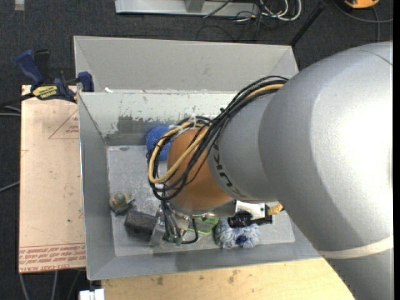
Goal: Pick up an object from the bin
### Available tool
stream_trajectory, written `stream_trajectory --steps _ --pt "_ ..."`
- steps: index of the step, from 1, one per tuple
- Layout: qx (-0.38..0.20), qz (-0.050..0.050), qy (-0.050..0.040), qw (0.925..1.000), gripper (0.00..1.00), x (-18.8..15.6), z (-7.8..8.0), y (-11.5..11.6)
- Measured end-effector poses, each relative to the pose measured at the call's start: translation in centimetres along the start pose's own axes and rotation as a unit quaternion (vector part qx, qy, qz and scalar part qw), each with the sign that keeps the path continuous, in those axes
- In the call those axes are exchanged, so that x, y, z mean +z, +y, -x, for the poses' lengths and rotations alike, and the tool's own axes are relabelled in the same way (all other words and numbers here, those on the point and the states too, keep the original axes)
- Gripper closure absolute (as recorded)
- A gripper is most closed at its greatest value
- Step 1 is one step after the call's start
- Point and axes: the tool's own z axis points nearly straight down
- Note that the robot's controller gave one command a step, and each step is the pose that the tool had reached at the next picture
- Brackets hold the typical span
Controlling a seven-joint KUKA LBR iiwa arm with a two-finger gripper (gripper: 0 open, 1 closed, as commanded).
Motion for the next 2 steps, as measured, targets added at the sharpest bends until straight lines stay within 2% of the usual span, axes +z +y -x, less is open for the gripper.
stream_trajectory --steps 2 --pt "0.0 -0.002 0.0019 1.0 1.0 -3.0 -0.1 -0.1"
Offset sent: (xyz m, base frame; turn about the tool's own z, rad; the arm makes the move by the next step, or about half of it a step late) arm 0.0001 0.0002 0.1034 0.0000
